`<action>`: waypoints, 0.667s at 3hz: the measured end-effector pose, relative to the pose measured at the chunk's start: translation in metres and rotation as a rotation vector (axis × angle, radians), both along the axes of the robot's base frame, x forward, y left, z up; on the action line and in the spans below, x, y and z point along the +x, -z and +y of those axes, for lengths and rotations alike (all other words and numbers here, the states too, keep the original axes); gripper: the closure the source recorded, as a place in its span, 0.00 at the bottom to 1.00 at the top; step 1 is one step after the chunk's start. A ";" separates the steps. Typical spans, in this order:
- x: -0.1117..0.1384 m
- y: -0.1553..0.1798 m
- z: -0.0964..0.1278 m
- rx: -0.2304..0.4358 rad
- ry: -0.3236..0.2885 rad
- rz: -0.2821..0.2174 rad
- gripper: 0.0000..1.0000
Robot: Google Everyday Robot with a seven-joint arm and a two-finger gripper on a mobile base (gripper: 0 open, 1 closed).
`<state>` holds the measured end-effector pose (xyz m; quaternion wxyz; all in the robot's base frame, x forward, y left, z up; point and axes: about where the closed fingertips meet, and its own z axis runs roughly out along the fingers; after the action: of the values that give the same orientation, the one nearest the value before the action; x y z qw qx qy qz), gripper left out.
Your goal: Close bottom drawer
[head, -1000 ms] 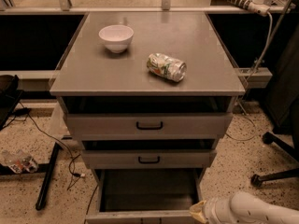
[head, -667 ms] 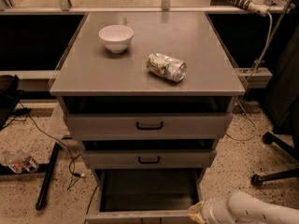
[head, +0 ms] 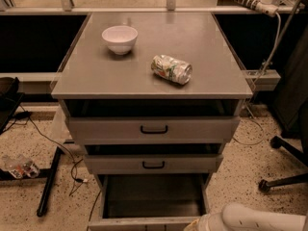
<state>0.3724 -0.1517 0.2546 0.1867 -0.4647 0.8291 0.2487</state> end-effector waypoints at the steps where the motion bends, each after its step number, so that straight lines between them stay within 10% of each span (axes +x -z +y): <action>1: -0.015 0.012 0.012 -0.008 -0.040 0.023 1.00; 2: -0.014 0.029 0.019 -0.025 -0.059 0.008 1.00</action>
Offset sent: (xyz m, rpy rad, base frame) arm -0.0069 0.0251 -0.0492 -0.0506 -0.0224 0.0708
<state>0.3589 -0.1323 0.2253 0.1700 -0.4902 0.8189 0.2455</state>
